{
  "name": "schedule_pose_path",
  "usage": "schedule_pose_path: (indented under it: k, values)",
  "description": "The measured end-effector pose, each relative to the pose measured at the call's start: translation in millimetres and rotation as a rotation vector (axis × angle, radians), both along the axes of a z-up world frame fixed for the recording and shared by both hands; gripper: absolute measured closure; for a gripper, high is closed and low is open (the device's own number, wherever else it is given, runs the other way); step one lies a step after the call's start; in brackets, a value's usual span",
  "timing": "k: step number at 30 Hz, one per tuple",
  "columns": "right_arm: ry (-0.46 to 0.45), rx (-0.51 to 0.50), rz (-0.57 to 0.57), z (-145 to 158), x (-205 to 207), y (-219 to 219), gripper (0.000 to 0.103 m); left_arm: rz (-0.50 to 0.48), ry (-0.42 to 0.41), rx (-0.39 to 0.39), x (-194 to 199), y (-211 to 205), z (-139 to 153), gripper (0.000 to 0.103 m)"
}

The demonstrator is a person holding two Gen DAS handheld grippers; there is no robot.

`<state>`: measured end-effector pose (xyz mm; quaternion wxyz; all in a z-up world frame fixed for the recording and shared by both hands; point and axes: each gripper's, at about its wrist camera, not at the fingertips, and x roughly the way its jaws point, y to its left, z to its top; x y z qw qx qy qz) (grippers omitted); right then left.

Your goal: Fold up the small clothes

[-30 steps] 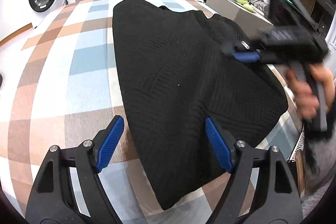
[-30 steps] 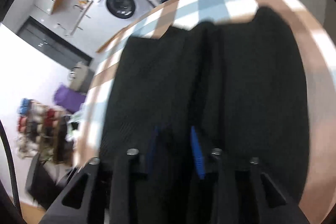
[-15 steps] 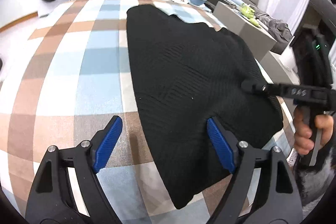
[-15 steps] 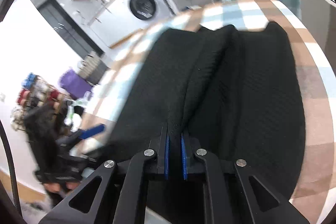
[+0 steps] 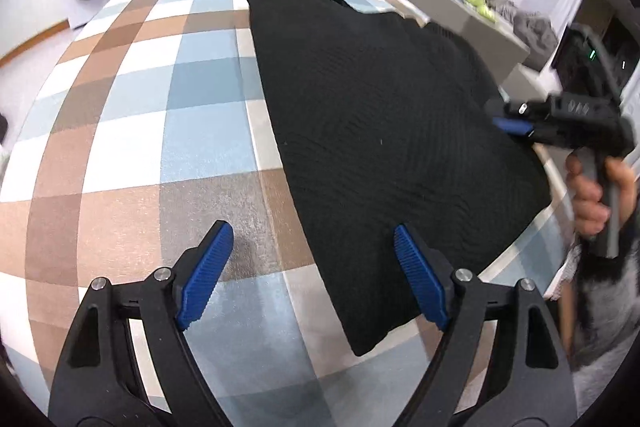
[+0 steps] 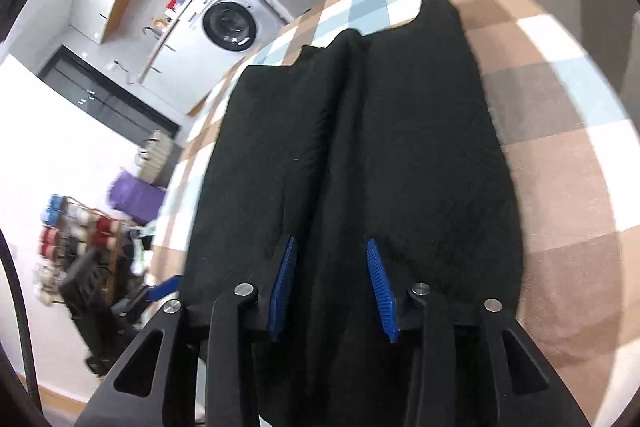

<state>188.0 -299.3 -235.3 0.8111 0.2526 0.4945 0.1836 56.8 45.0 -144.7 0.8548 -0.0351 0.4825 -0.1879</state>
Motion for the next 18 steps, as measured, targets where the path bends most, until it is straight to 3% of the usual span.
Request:
schedule_pose_path:
  k: [3,10,12,14,18]
  values:
    - [0.006,0.028,0.046,3,15,5,0.059,0.054,-0.011,-0.064,6,13,7,0.022]
    - [-0.008,0.017,0.042,1,60,25,0.059,0.111,-0.017,-0.085,24,22,13,0.022]
    - [-0.025,-0.022,0.041,3,66,30,0.08,0.115,-0.019,-0.084,27,21,14,0.022]
    - [-0.049,-0.062,0.058,6,71,36,0.094,0.116,-0.021,-0.09,29,19,16,0.022]
    - [-0.204,-0.055,0.077,49,52,32,0.096,0.104,-0.044,-0.089,30,16,25,0.022]
